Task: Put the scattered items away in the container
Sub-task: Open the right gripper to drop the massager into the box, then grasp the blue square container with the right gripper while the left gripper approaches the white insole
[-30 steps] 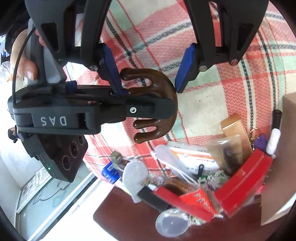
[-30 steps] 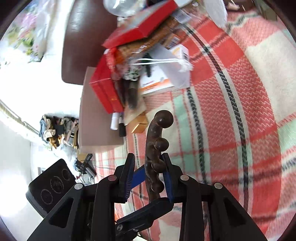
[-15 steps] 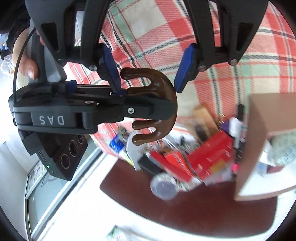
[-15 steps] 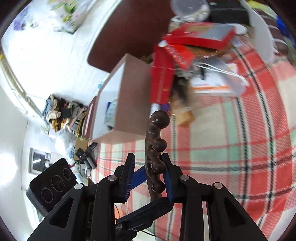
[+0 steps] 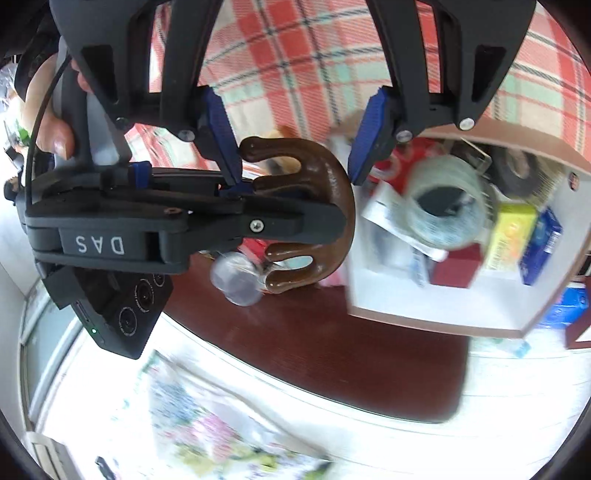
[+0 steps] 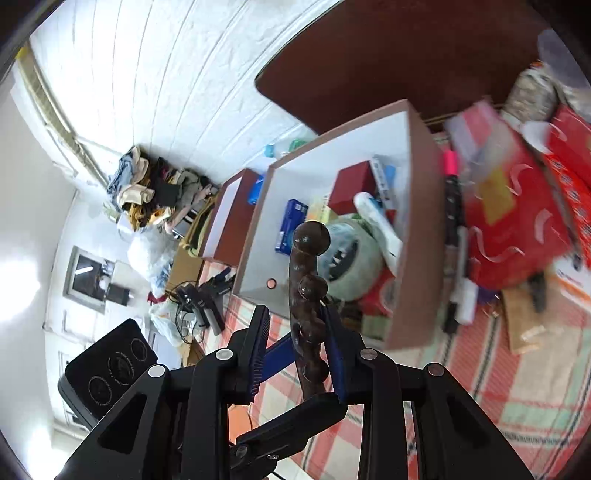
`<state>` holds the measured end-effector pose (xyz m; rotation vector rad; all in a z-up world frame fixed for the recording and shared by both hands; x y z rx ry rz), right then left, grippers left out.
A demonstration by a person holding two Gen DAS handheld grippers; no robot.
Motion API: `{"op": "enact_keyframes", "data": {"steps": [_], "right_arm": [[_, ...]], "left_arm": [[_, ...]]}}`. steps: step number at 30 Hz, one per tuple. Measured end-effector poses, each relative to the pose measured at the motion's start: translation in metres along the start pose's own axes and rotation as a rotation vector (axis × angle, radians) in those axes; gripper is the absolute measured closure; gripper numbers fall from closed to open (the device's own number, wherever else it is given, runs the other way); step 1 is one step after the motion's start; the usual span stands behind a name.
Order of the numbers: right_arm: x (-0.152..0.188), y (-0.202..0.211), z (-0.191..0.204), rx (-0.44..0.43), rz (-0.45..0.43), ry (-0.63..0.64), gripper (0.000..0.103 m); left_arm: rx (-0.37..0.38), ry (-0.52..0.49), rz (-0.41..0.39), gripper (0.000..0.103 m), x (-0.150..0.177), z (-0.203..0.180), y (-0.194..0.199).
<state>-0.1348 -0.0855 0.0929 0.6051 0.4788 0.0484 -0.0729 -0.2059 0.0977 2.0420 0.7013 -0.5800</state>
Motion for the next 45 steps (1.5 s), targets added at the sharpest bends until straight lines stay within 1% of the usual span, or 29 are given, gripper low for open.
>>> {"op": "enact_keyframes", "data": {"steps": [4, 6, 7, 8, 9, 10, 11, 12, 15, 19, 22, 27, 34, 39, 45], "right_arm": [[-0.015, -0.025, 0.000, -0.035, 0.028, -0.006, 0.070], [-0.021, -0.039, -0.002, -0.047, 0.051, -0.006, 0.070], [-0.023, -0.044, -0.004, -0.046, 0.060, -0.005, 0.068], [-0.025, -0.047, -0.007, -0.039, 0.061, -0.014, 0.060], [-0.025, -0.046, -0.012, -0.027, 0.047, -0.034, 0.050], [-0.025, -0.043, -0.017, -0.015, 0.024, -0.050, 0.017], [-0.024, -0.038, -0.022, -0.011, -0.004, -0.063, 0.000], [-0.022, -0.031, -0.029, -0.013, -0.031, -0.085, 0.000], [-0.018, -0.007, -0.047, -0.051, -0.074, -0.137, 0.000], [-0.003, 0.041, -0.075, -0.025, -0.161, -0.186, 0.000], [0.018, 0.080, -0.104, 0.014, -0.232, -0.247, 0.000], [0.055, 0.134, -0.154, -0.003, -0.335, -0.380, 0.000], [0.100, 0.185, -0.211, -0.005, -0.391, -0.497, 0.000], [0.130, 0.220, -0.251, -0.026, -0.439, -0.563, 0.000], [0.164, 0.266, -0.295, -0.023, -0.518, -0.634, 0.000]], "left_arm": [[-0.034, 0.027, -0.008, 0.044, -0.011, 0.022, 0.001], [-0.042, 0.045, -0.011, 0.040, -0.016, 0.034, -0.001], [-0.057, 0.057, -0.007, 0.022, -0.017, 0.039, -0.001], [-0.092, 0.086, -0.002, 0.000, -0.018, 0.049, -0.003], [-0.116, 0.112, -0.004, 0.001, -0.018, 0.056, -0.005], [-0.131, 0.137, -0.010, 0.001, -0.017, 0.063, -0.004], [-0.137, 0.165, -0.013, 0.001, -0.016, 0.072, -0.005], [-0.140, 0.178, -0.011, 0.001, -0.014, 0.076, -0.004], [-0.154, 0.190, -0.011, 0.001, -0.010, 0.079, -0.001], [-0.141, 0.162, -0.005, 0.001, -0.004, 0.063, -0.001], [-0.125, 0.129, 0.015, 0.001, 0.001, 0.045, -0.011], [-0.088, 0.078, 0.065, 0.001, 0.010, 0.003, -0.034], [-0.050, -0.011, 0.137, 0.001, 0.021, -0.066, -0.072], [-0.050, -0.051, 0.202, 0.001, 0.034, -0.110, -0.106], [-0.047, -0.123, 0.283, 0.001, 0.055, -0.168, -0.156]]}}
Point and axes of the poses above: each gripper's, at about its wrist camera, not at the fingertips, and y roughly against the way its jaws point, z to its left, x to its underside, the point moved 1 cm from there along -y, roughly the way its jaws point, and after that the axes turned 7 degrees about y, right-handed, at the moved point
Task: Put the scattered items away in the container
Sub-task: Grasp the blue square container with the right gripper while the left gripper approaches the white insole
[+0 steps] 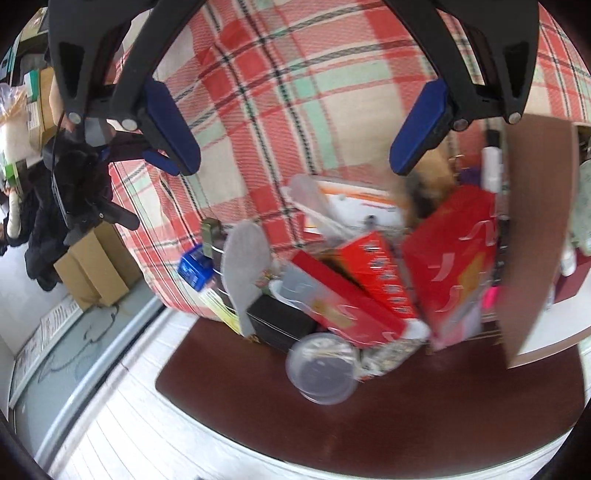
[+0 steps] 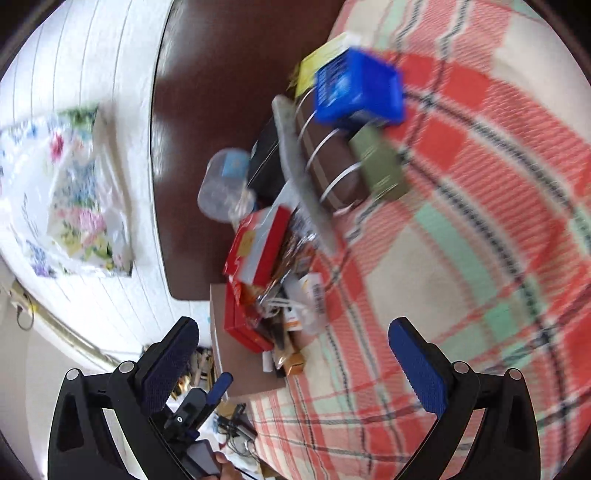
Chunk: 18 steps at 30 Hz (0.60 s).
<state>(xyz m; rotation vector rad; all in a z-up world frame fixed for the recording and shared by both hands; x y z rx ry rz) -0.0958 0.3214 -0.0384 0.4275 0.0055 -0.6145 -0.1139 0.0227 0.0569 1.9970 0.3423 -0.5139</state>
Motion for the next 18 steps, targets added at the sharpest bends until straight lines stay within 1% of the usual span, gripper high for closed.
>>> {"op": "enact_keyframes", "data": {"steps": [2, 5, 8, 10, 11, 13, 14, 15, 16, 18], "right_arm": [[-0.009, 0.019, -0.017, 0.007, -0.024, -0.017, 0.000], [-0.019, 0.047, -0.036, 0.023, -0.064, -0.029, 0.000], [-0.030, 0.073, -0.045, 0.067, -0.104, 0.016, 0.000], [-0.037, 0.089, -0.045, 0.125, -0.142, 0.089, 0.000], [-0.040, 0.096, -0.043, 0.169, -0.159, 0.145, 0.000], [-0.044, 0.104, -0.040, 0.208, -0.177, 0.229, 0.000], [-0.046, 0.105, -0.036, 0.238, -0.182, 0.276, 0.000], [-0.049, 0.105, -0.030, 0.298, -0.184, 0.336, 0.000], [-0.051, 0.104, -0.026, 0.338, -0.187, 0.388, 0.000], [-0.055, 0.097, -0.014, 0.359, -0.179, 0.498, 0.000]], "left_arm": [[0.006, -0.026, 0.023, 0.001, -0.001, -0.023, -0.019], [0.022, -0.063, 0.037, 0.001, -0.003, -0.057, -0.044], [0.011, -0.120, 0.049, 0.001, -0.005, -0.087, -0.069], [-0.002, -0.172, 0.043, 0.001, -0.004, -0.107, -0.085], [-0.016, -0.196, 0.033, 0.001, -0.003, -0.115, -0.093], [-0.028, -0.219, 0.019, 0.001, -0.003, -0.124, -0.104], [-0.042, -0.230, 0.005, 0.001, -0.003, -0.128, -0.112], [-0.059, -0.238, -0.008, 0.001, -0.003, -0.130, -0.117], [-0.077, -0.247, -0.021, 0.001, -0.003, -0.131, -0.123], [-0.107, -0.255, -0.038, 0.001, -0.004, -0.130, -0.135]]}}
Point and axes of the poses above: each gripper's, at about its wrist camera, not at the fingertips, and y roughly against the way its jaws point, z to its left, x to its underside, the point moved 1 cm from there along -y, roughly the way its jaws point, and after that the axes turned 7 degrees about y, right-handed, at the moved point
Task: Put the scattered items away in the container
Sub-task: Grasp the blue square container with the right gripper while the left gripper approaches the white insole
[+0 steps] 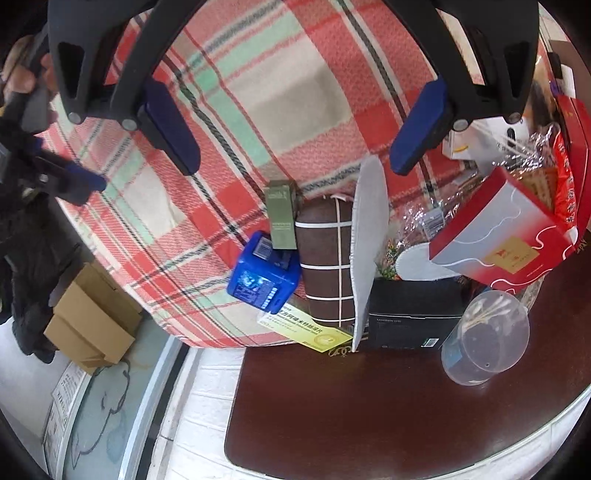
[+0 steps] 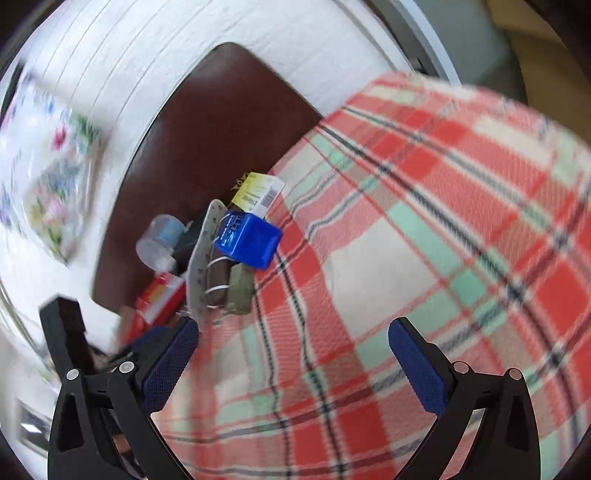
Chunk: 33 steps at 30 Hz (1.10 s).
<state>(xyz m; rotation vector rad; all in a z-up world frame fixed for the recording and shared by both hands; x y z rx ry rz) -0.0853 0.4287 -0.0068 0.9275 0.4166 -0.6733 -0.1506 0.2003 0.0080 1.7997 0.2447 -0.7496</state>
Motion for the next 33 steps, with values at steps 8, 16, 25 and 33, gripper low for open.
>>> {"op": "enact_keyframes", "data": {"steps": [8, 16, 25, 33], "right_arm": [[-0.046, -0.050, 0.052, 0.062, -0.058, 0.329, 0.000], [-0.045, -0.119, 0.056, 0.076, -0.015, 0.468, 0.000], [-0.040, -0.136, 0.060, 0.093, -0.025, 0.532, 0.000], [-0.044, -0.157, 0.069, 0.148, 0.008, 0.579, 0.030]], "left_arm": [[-0.045, 0.059, -0.152, 0.001, -0.006, 0.027, -0.019], [-0.041, 0.073, -0.201, 0.001, 0.006, 0.053, -0.052], [0.058, 0.107, -0.260, 0.001, 0.006, 0.062, -0.045], [-0.047, 0.095, -0.313, 0.072, 0.012, 0.056, -0.037]]}}
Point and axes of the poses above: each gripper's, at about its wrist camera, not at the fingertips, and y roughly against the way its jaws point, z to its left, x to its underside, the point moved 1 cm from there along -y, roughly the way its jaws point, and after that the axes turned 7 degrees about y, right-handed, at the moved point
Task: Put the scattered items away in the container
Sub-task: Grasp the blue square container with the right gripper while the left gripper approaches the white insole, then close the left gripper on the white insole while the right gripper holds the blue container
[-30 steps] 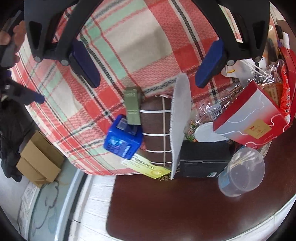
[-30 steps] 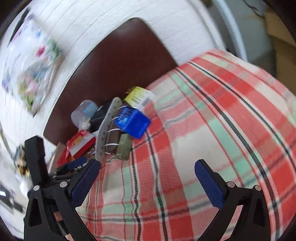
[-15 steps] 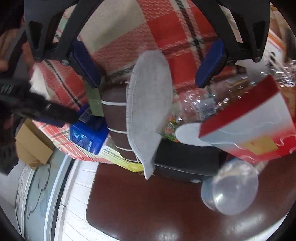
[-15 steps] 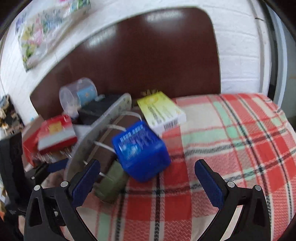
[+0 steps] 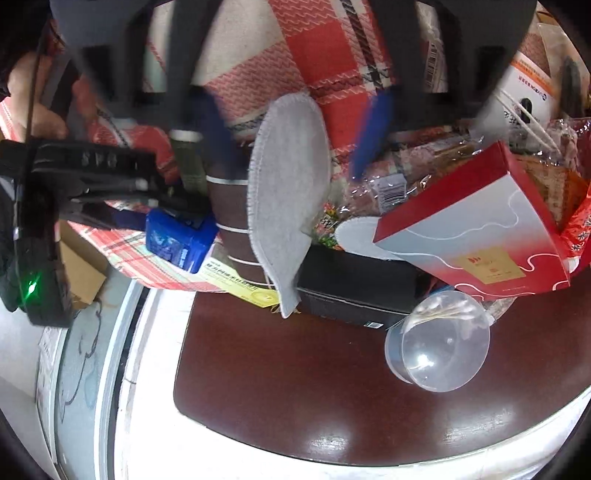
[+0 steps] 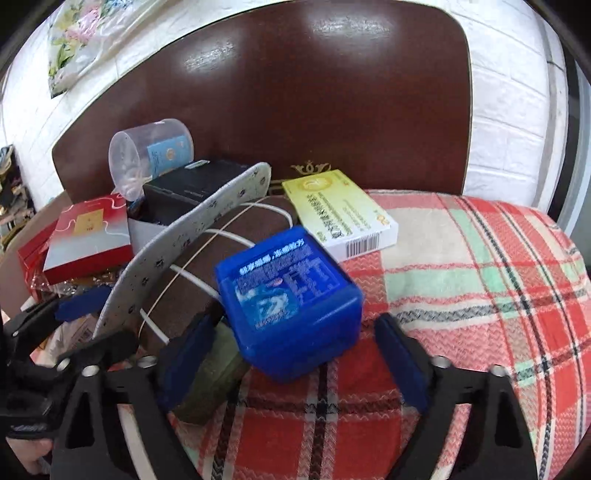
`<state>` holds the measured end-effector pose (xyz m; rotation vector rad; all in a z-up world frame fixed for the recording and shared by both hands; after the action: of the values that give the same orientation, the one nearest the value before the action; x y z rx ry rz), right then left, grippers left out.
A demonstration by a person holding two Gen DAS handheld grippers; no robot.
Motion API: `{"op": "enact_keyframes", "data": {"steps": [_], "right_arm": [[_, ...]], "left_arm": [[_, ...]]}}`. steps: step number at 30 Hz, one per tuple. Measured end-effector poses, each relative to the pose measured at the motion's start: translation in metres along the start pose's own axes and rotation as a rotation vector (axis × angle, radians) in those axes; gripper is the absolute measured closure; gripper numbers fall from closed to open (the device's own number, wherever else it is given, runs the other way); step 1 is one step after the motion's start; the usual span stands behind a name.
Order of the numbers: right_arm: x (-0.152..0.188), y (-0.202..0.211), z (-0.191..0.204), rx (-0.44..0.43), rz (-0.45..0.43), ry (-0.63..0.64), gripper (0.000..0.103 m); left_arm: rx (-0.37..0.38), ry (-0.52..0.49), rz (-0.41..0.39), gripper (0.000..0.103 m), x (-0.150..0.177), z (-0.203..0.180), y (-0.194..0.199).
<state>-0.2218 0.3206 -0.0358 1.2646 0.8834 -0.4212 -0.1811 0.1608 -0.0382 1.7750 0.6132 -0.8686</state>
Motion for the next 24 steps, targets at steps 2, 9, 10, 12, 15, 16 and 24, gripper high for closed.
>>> {"op": "enact_keyframes", "data": {"steps": [2, 9, 10, 12, 15, 16, 24], "right_arm": [[-0.002, -0.006, -0.002, -0.017, 0.015, -0.008, 0.035], [-0.010, -0.015, 0.004, -0.006, 0.015, 0.010, 0.041], [-0.010, -0.014, 0.004, -0.005, 0.009, 0.010, 0.041], [-0.010, -0.008, 0.002, -0.005, -0.011, -0.008, 0.041], [-0.008, -0.007, -0.004, -0.050, -0.014, -0.053, 0.041], [-0.008, -0.006, -0.005, -0.055, -0.014, -0.063, 0.041], [-0.004, 0.000, -0.009, -0.128, -0.034, -0.113, 0.041]], "left_arm": [[-0.015, 0.002, 0.005, 0.079, -0.001, 0.001, -0.002], [-0.052, -0.010, -0.013, 0.079, -0.004, 0.001, -0.003], [-0.064, -0.012, -0.017, 0.081, -0.004, 0.001, -0.003], [-0.072, -0.012, -0.041, 0.091, -0.005, 0.001, 0.002], [-0.060, -0.021, -0.092, 0.091, -0.006, 0.001, 0.014], [-0.062, -0.032, -0.102, 0.091, -0.006, -0.001, 0.018], [-0.022, -0.036, -0.051, 0.092, -0.007, -0.005, 0.019]]}}
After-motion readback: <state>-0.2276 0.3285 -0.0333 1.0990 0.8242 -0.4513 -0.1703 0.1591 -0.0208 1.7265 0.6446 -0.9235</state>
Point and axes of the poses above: each gripper's, at about its wrist camera, not at the fingertips, and y roughly against the way its jaws point, z to its left, x to its underside, the point moved 1 cm from there along -y, roughly the way its jaws point, and after that the axes turned 7 degrees about y, right-handed, at the moved point
